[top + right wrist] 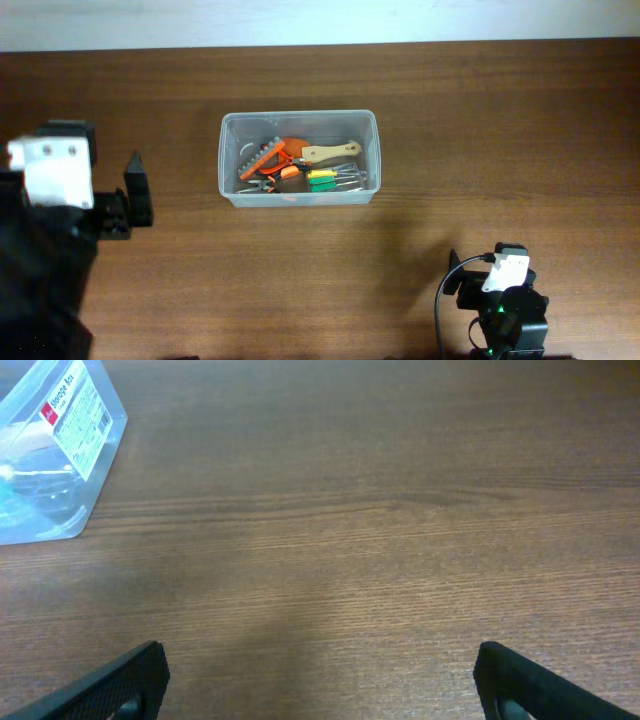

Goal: Pack container

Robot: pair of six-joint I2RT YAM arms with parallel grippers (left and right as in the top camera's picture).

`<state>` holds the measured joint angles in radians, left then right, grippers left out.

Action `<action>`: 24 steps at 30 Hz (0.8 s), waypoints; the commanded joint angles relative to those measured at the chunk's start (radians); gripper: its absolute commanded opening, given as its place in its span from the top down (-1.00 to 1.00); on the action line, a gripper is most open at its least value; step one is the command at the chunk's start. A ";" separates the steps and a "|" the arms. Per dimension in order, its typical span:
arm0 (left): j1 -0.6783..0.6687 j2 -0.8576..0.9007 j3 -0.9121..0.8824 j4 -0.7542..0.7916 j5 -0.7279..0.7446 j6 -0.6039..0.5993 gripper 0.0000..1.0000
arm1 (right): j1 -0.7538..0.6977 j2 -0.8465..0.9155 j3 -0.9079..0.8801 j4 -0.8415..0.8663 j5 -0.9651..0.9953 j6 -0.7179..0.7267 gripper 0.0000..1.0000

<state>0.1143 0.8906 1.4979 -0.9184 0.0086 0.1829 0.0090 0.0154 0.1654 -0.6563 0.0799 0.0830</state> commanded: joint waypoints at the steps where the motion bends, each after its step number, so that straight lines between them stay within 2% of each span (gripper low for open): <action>1: -0.060 -0.197 -0.229 0.208 0.013 0.012 -0.99 | -0.005 -0.011 -0.008 0.002 0.014 0.003 -0.97; 6: -0.090 -0.453 -0.565 0.384 0.092 0.012 -0.99 | -0.005 -0.011 -0.008 0.002 0.014 0.003 -0.97; 12: -0.090 -0.632 -0.880 0.417 0.180 0.012 -0.99 | -0.005 -0.011 -0.008 0.002 0.014 0.004 -0.97; 24: -0.090 -0.798 -1.181 0.439 0.179 0.012 -0.99 | -0.005 -0.011 -0.008 0.002 0.014 0.003 -0.97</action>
<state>0.0288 0.1253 0.3672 -0.4828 0.1696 0.1829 0.0090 0.0154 0.1654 -0.6563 0.0826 0.0818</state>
